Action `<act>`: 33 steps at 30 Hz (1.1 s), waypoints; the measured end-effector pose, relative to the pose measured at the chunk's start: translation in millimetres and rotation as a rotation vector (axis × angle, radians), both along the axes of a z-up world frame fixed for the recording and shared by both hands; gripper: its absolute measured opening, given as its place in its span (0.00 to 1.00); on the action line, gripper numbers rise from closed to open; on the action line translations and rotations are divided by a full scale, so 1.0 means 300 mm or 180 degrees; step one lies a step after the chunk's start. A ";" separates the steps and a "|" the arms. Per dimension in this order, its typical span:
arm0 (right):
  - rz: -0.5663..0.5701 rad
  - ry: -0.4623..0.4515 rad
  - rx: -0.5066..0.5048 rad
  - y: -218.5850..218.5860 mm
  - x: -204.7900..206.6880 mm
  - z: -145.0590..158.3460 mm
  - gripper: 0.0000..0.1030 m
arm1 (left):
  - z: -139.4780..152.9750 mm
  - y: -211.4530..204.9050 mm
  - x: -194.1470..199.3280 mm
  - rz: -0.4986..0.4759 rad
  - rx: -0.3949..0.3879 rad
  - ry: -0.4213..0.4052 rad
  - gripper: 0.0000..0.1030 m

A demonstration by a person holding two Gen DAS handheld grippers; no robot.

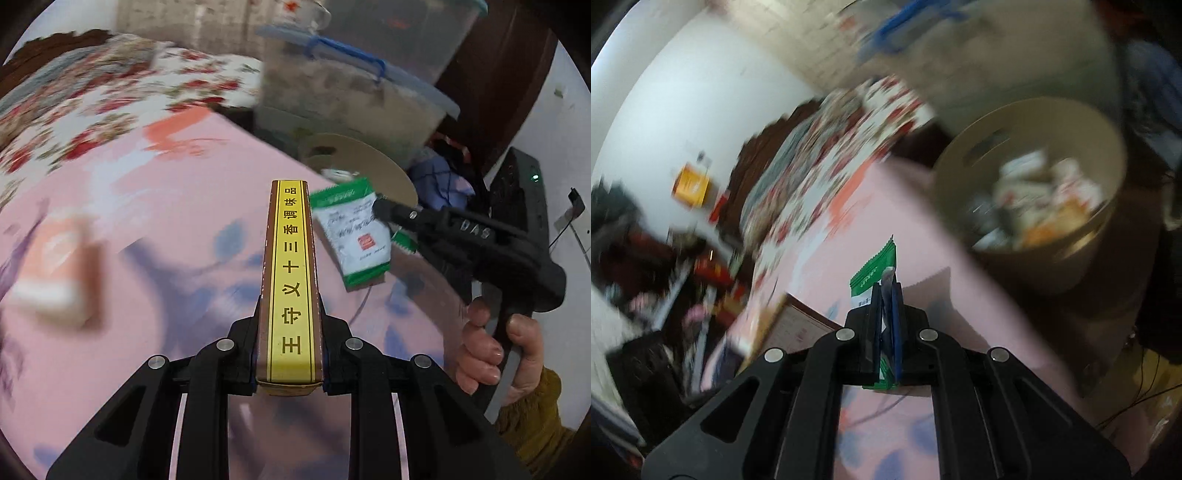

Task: Collect trash
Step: 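Carry the yellow box and green sachet to the beige bin and release both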

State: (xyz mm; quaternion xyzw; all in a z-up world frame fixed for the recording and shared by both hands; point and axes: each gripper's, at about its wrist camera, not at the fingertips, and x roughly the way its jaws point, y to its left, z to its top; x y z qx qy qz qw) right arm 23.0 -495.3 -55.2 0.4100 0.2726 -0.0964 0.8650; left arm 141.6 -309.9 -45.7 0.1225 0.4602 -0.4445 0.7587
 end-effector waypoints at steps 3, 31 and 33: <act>-0.0273 0.0002 0.0090 -0.160 -0.015 -0.009 0.07 | -0.013 -0.223 0.042 -0.0144 0.0081 0.0086 0.20; -0.0608 -0.0105 0.0048 -0.068 -0.175 -0.018 0.71 | 0.040 -0.119 -0.081 0.0094 0.0107 -0.0592 0.68; -0.0583 -0.0046 0.0000 0.007 -0.182 -0.024 0.71 | 0.034 -0.058 -0.096 0.0172 0.0141 -0.0612 0.71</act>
